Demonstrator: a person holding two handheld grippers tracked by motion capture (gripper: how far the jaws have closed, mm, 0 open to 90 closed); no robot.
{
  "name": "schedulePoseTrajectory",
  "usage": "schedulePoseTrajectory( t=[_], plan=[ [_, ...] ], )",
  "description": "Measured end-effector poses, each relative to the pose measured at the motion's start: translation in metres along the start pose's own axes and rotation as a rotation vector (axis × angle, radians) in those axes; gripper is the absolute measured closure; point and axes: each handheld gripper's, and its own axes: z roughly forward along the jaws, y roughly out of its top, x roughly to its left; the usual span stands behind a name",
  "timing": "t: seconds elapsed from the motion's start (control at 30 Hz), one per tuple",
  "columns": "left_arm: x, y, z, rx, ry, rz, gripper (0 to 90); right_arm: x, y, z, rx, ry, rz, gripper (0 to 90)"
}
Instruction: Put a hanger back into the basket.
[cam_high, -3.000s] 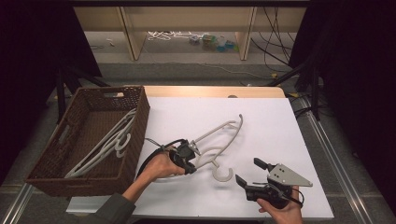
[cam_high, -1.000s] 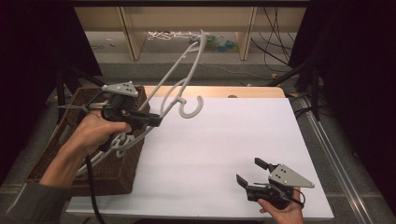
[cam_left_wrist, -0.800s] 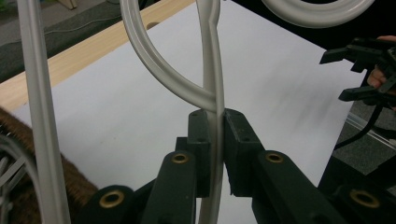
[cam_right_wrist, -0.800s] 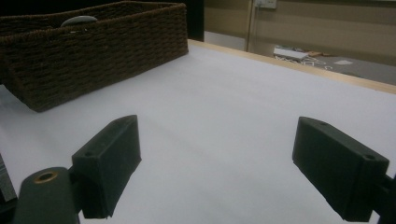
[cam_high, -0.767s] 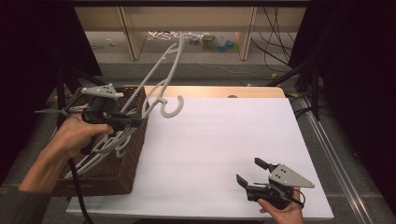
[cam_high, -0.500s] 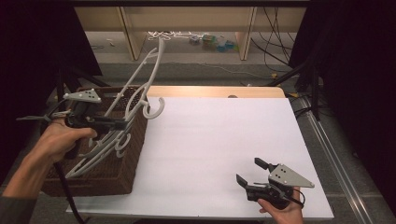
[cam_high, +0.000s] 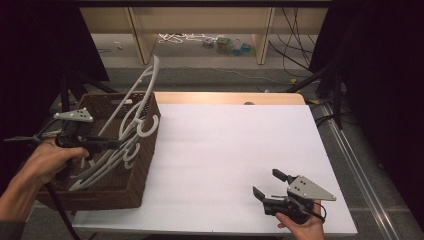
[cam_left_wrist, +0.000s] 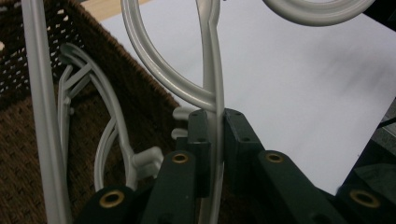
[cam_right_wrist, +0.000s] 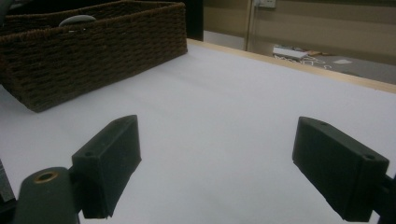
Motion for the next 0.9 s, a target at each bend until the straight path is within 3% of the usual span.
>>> schedulePoseTrajectory(
  t=[0.17,0.2,0.53,0.6,0.9],
  plan=[
    [0.009,-0.013,-0.002,0.005,0.002,-0.024,81.8,0.0,0.0,0.0,0.01,-0.007,-0.002,16.2],
    [0.011,-0.016,-0.004,0.023,0.007,-0.008,81.8,0.0,0.0,0.0,0.013,-0.01,-0.004,16.2],
    [0.027,-0.044,-0.008,0.044,-0.005,-0.062,81.8,0.0,0.0,0.0,0.014,-0.017,-0.006,16.2],
    [0.03,-0.049,-0.008,0.05,0.005,-0.071,81.8,-0.001,0.0,-0.001,0.032,-0.017,-0.009,16.2],
    [0.037,-0.06,-0.007,0.073,-0.005,-0.09,81.7,-0.001,0.0,0.0,0.016,-0.02,-0.005,16.2]
  ],
)
